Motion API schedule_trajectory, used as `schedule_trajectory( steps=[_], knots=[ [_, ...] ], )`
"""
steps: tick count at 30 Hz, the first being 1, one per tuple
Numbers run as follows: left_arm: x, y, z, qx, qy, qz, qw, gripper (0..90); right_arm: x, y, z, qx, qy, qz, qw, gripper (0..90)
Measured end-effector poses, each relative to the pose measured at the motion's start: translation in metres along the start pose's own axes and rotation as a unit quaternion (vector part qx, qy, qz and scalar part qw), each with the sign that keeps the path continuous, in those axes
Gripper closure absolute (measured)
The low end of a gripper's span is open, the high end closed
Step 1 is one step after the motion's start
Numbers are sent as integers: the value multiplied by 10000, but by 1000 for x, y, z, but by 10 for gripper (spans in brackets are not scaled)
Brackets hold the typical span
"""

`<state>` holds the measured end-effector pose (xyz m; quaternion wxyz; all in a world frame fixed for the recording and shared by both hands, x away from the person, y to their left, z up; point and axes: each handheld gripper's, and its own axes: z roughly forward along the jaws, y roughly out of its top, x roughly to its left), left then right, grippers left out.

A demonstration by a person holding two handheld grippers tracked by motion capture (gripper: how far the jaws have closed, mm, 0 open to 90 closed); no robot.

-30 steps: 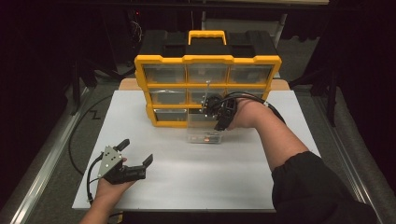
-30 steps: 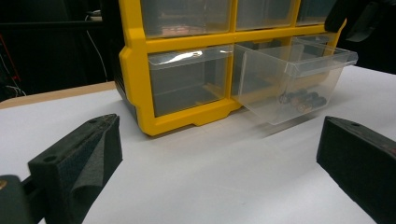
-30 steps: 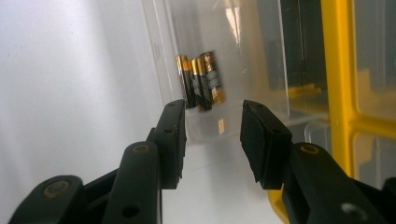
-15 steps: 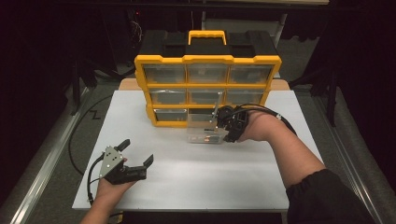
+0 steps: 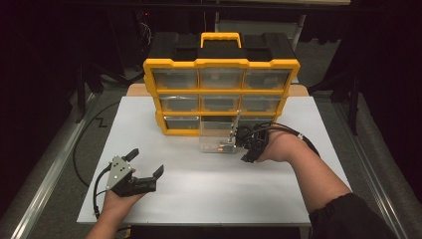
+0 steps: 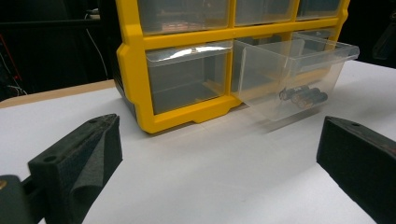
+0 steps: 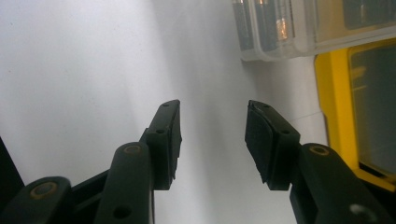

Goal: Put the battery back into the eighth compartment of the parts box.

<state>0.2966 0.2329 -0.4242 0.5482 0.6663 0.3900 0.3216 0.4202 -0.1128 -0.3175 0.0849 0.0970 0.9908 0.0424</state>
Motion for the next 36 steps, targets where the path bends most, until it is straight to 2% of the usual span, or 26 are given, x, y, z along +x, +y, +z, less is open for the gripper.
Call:
schedule_trajectory(
  steps=[5, 8, 14, 22, 27, 28, 32, 34, 36],
  knots=[
    [0, 0, 0, -1, 6, 3, 10000, 12, 4, -5, 6, -12, 18, -28, 10000, 567],
    [0, 0, 0, 0, 0, 20, 10000, 12, 6, -9, 10, -23, 45, 58, 10000, 549],
    [-1, 0, 0, 10, -6, 25, 10000, 12, 10, -17, 25, 101, 103, 108, 9998, 496],
    [-1, 0, 1, 8, -7, 44, 10000, 12, 18, -25, 48, 136, 223, 220, 9994, 411],
    [-1, 0, 1, 11, -6, 50, 10000, 12, 23, -30, 62, 278, 287, 229, 9989, 303],
    [-1, 0, 1, 11, -4, 55, 10000, 12, 23, -31, 65, 229, 315, 208, 9990, 277],
    [-1, 0, 1, 22, -1, 64, 10000, 12, 29, -33, 73, 323, 371, 186, 9986, 126],
    [-2, 0, 1, 25, -11, 73, 10000, 12, 30, -34, 78, 332, 326, 205, 9987, 11],
    [-2, 0, 1, 27, -17, 81, 10000, 12, 32, -36, 80, 292, 241, 260, 9989, 10]
  ],
)
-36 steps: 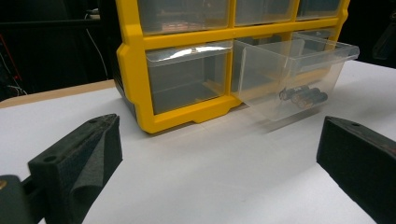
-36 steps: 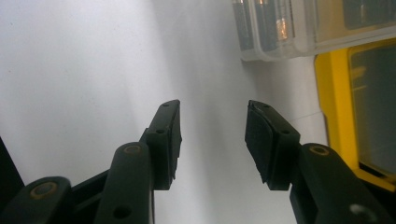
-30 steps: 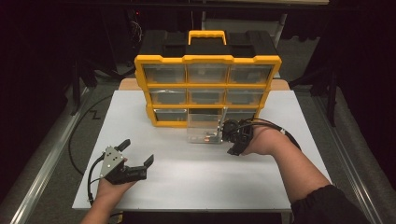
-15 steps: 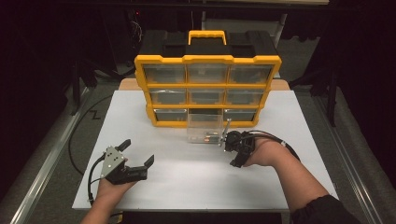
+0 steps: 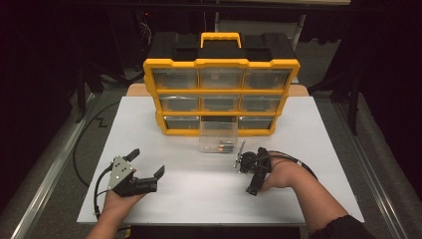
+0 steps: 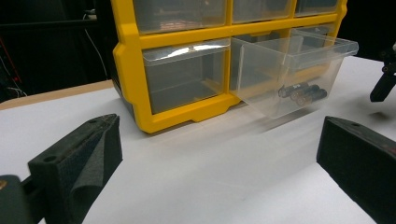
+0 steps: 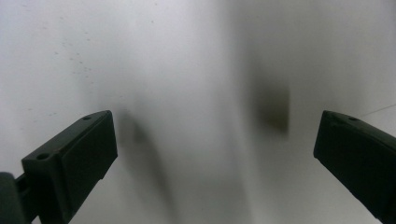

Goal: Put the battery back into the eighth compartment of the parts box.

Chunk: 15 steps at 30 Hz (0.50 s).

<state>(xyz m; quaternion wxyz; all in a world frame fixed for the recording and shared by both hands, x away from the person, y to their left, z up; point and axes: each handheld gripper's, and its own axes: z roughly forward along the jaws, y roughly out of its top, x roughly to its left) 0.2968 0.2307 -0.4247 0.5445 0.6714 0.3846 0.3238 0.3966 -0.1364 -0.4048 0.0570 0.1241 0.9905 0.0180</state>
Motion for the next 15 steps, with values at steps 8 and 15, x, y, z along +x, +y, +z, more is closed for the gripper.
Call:
schedule_trajectory(
  steps=[8, 15],
  knots=[
    [0, 0, 0, 27, 5, 7, 10000, 12, 2, -17, 2, -530, -194, 267, 9980, 10],
    [-1, -1, 1, 48, 13, -3, 10000, 12, 4, -37, 3, -1350, -451, 856, 9861, 10]
  ],
)
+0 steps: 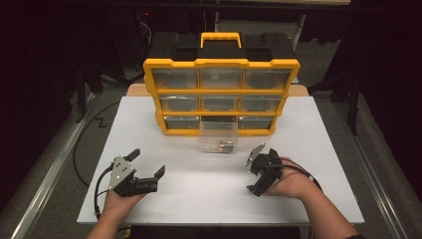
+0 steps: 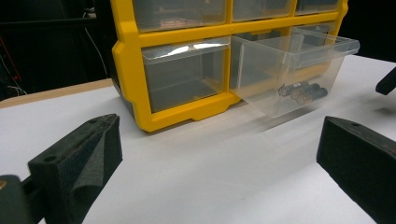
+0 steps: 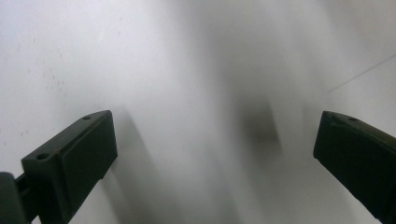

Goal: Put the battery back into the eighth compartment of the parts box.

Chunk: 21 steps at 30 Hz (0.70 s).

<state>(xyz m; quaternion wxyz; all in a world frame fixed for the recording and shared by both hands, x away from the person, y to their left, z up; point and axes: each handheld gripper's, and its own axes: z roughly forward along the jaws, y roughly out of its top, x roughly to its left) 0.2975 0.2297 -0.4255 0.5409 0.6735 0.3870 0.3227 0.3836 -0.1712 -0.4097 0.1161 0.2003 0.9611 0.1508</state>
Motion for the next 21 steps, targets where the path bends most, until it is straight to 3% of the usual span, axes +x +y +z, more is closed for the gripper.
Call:
schedule_trajectory(
  steps=[5, 9, 11, 17, 21],
  knots=[
    [0, 0, 0, 13, 20, -1, 10000, 12, 4, -12, 2, -592, -147, 288, 9977, 11],
    [-1, 0, 0, 23, 21, 0, 10000, 12, 6, -21, 5, -1049, -178, 619, 9924, 12],
    [-1, -1, 1, 33, 27, 3, 10000, 12, 8, -23, 7, -1188, -180, 673, 9905, 11],
    [-1, -1, 1, 34, 15, 6, 10000, 12, 15, -31, 10, -1728, -169, 962, 9801, 11],
    [-1, -1, 2, 30, -6, -11, 10000, 12, 20, -36, 8, -2156, -273, 1159, 9692, 11]
  ],
)
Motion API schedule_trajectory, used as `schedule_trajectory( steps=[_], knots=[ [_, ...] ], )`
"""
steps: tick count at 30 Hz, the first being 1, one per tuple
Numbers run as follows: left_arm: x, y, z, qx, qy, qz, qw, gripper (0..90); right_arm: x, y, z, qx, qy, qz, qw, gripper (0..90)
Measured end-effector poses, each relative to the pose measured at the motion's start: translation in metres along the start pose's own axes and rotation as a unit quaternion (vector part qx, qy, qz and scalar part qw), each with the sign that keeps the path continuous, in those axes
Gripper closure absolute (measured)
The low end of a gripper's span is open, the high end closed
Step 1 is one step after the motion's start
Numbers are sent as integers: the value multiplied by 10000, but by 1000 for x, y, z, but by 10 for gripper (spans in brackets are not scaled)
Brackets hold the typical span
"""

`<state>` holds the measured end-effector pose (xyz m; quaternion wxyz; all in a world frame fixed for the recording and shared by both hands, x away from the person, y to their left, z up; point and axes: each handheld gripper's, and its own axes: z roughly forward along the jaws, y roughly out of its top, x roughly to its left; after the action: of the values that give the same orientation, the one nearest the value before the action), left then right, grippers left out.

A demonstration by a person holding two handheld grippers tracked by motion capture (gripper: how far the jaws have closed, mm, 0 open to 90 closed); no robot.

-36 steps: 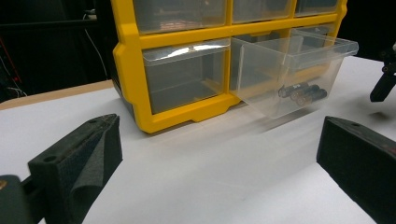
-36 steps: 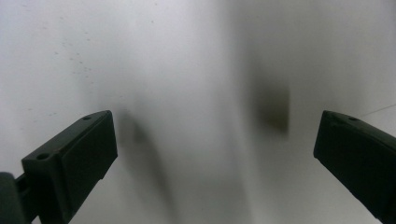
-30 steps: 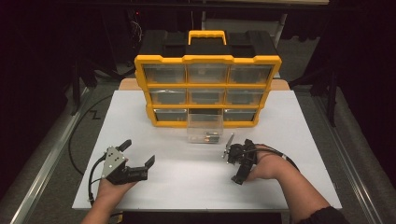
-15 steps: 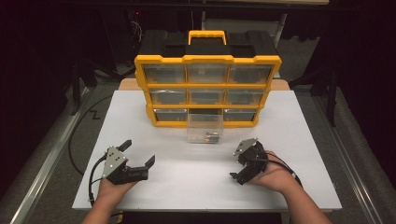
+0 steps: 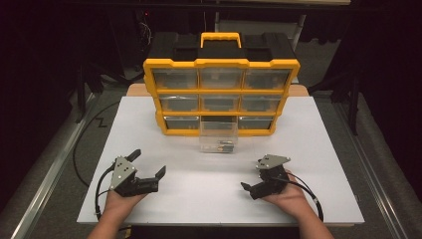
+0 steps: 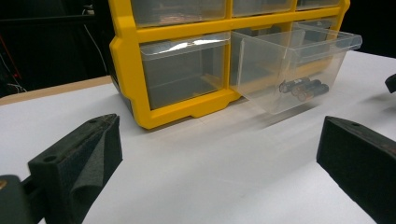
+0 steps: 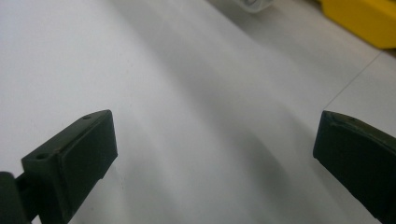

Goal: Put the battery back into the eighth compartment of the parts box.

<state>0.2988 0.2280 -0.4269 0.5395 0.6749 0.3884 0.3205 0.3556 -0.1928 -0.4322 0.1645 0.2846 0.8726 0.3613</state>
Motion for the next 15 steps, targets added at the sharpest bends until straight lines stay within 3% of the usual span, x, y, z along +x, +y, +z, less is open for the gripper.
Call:
schedule_trajectory(
  steps=[6, 15],
  knots=[
    [1, -2, 1, 45, 6, -72, 10000, 12, 1, -1, 0, -369, -161, 225, 9989, 11],
    [3, -1, -4, -11, 60, -66, 10000, 12, 2, 1, 3, -490, -267, 223, 9982, 14]
  ],
)
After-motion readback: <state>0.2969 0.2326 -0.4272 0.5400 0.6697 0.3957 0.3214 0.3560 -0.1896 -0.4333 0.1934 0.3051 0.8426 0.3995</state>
